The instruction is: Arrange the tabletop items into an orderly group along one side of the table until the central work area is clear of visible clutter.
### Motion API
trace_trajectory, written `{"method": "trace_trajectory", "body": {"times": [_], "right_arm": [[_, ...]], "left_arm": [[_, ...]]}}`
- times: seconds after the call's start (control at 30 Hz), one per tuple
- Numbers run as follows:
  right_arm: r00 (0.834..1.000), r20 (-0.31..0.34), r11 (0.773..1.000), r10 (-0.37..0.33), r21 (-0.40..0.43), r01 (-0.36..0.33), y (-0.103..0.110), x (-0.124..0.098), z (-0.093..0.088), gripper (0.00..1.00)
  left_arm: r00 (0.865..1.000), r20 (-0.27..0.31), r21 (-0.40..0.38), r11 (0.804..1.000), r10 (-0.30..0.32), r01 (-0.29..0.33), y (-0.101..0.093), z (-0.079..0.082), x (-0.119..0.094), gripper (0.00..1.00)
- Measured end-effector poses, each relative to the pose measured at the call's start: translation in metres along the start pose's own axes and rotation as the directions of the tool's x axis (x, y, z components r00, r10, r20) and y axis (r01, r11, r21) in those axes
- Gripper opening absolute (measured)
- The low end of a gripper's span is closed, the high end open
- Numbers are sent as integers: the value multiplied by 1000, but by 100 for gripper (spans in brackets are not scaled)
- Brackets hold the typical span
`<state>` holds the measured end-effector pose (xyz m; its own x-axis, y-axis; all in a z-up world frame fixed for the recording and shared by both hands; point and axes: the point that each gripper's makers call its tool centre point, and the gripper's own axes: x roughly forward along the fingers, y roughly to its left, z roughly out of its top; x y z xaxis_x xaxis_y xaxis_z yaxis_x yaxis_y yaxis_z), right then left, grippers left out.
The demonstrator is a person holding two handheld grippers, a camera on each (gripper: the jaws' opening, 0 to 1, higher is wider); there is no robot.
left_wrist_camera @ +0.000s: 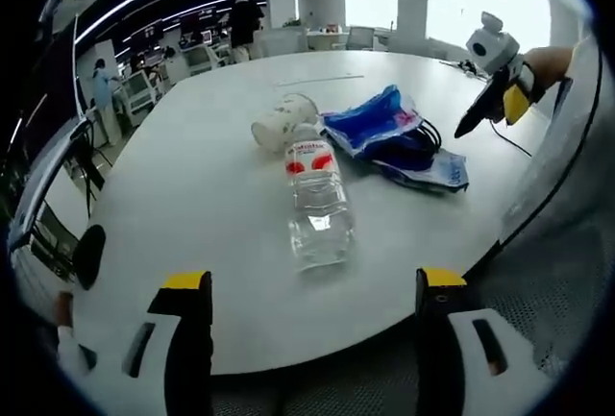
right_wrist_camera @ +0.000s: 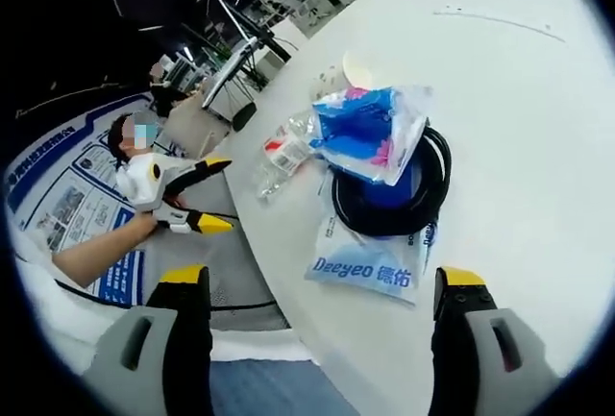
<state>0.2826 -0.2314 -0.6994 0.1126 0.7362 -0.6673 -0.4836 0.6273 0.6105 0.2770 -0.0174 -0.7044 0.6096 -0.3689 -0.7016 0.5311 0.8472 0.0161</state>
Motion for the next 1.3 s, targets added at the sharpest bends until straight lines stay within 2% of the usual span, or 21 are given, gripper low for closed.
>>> {"method": "trace_trajectory", "body": {"times": [0.4,0.8,1.13,1.3], "right_arm": [[998,50,998,-23,63,20,-1,-10,-8,95],[996,76,994,-40,104,32,3,-12,-23,88],[992,111,997,-65,42,61,11,-16,-29,85],[986,142,996,-87,10,87,15,-22,-30,82]], "left_arm": [[1000,-22,-23,1000,-16,16,15,-19,7,89],[999,-19,-30,999,-33,32,17,-24,9,88],[999,-2,-40,998,-37,37,16,-20,10,88],[999,34,-61,997,-38,40,15,-12,7,88]]}}
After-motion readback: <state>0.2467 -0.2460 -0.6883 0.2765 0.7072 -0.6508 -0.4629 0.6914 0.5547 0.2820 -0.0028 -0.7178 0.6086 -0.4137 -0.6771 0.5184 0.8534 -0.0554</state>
